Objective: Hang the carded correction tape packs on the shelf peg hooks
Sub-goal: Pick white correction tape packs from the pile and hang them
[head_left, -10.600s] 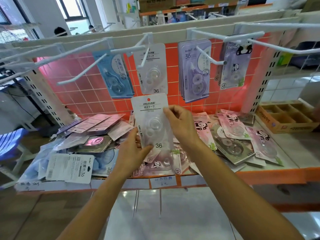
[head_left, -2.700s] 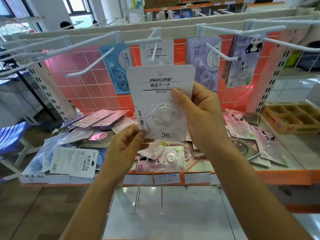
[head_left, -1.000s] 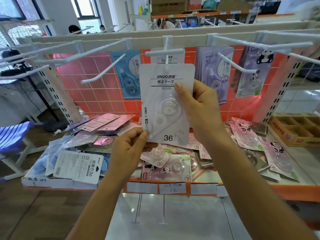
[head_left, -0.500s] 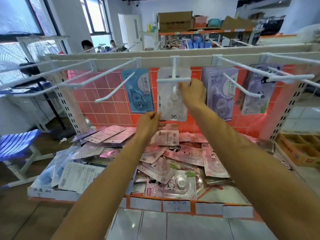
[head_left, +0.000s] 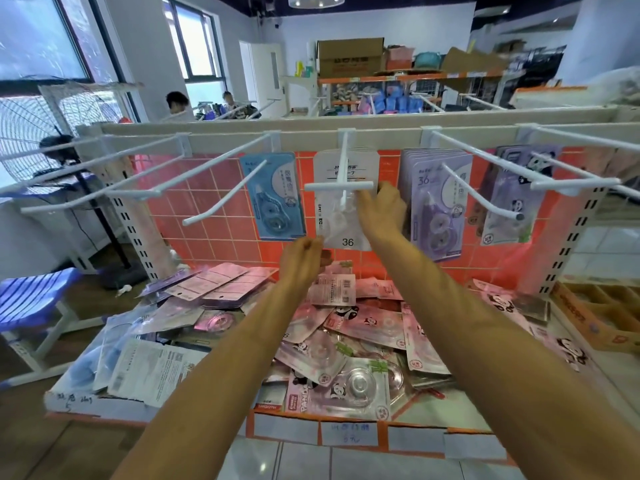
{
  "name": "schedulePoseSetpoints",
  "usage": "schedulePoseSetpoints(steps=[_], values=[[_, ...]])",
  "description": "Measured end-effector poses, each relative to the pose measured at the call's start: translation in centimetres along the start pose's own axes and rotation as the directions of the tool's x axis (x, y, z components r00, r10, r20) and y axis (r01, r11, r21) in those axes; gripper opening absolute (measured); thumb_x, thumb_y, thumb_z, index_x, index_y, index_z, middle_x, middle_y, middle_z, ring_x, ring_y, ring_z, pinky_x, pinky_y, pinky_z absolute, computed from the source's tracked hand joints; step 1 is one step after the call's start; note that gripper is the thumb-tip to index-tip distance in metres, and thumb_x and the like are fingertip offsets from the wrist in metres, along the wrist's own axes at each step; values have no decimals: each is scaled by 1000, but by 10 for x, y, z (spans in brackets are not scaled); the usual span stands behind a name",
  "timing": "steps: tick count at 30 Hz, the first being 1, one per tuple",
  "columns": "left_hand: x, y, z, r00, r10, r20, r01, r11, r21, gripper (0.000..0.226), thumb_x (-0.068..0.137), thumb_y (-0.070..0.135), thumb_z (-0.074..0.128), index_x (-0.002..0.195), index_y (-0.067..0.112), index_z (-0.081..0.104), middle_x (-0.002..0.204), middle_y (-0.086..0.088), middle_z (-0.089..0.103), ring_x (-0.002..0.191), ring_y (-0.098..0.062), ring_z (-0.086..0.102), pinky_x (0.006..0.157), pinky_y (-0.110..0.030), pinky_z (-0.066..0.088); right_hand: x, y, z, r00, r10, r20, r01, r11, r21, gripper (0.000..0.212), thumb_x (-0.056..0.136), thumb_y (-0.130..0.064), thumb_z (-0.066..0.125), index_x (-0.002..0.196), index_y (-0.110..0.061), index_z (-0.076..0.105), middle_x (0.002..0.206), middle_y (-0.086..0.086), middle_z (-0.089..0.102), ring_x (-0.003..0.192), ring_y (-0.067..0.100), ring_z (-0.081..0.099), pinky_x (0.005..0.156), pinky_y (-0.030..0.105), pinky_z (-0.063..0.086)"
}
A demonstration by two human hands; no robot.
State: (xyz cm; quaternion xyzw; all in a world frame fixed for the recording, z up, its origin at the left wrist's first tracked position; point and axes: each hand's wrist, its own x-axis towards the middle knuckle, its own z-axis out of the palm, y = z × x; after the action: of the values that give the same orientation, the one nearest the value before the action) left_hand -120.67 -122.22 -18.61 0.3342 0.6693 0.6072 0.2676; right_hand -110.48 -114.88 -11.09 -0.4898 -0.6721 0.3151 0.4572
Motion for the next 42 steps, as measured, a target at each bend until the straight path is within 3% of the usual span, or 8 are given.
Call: schedulePoseSetpoints(steps=[4,7,13,22,27,34,39,42], values=[[-20,-7,3,998,-48,-28,50,995,80,25,99,20,48,103,1,63,79,-7,69,71,-19,68,73,-34,57,-21,27,8,995,18,97,-24,998,59,53,100,-46,31,115,-2,56,105,14,62,98,31,57,73,32,35],[-39,-21,3,1000,10,21,-14,973,229,20,95,14,49,85,14,66,83,-8,72,77,-21,69,81,-41,57,-39,61,15,984,28,176,-30,999,10,53,102,-44,28,107,1,56,98,17,62,91,33,58,71,33,37],[-59,-28,15,948,267,170,-314,722,617,21,94,17,54,104,10,71,100,-3,73,85,-16,63,74,-20,40,-81,112,13,956,-100,275,168,957,-238,39,100,-33,35,93,-5,62,88,13,66,82,32,61,71,37,47],[-85,-43,57,807,393,440,-585,432,686,32,86,15,57,117,14,63,116,-9,64,109,-29,56,89,-40,45,-122,153,-38,939,-219,263,322,826,-462,36,85,-19,50,118,-12,63,112,9,65,106,30,56,91,39,45],[-115,-46,93,679,486,550,-724,321,611,29,64,12,68,92,9,72,86,-9,71,81,-31,66,69,-37,55,-142,176,-78,980,-135,145,191,845,-500,46,80,-24,39,113,-6,66,111,14,65,106,33,55,91,39,42],[-145,-50,134,578,440,687,-816,299,495,35,67,13,65,102,9,68,96,-8,70,91,-31,63,75,-39,54,-147,197,-132,988,-112,-102,49,876,-480,28,80,-1,56,106,-5,68,105,14,66,101,34,58,87,39,44],[-155,-57,143,557,364,746,-830,230,508,49,63,29,80,107,11,69,101,-6,72,95,-30,66,72,-38,56,-142,221,-174,978,-73,-193,-33,868,-496,45,73,8,66,117,0,63,119,19,63,114,38,54,98,44,40],[-155,-68,145,569,359,740,-822,243,515,50,82,37,67,126,15,60,125,-6,64,119,-34,57,90,-45,49,-133,251,-194,992,9,-127,-82,811,-579,56,72,0,71,125,-1,56,125,19,59,119,38,51,102,45,39]])
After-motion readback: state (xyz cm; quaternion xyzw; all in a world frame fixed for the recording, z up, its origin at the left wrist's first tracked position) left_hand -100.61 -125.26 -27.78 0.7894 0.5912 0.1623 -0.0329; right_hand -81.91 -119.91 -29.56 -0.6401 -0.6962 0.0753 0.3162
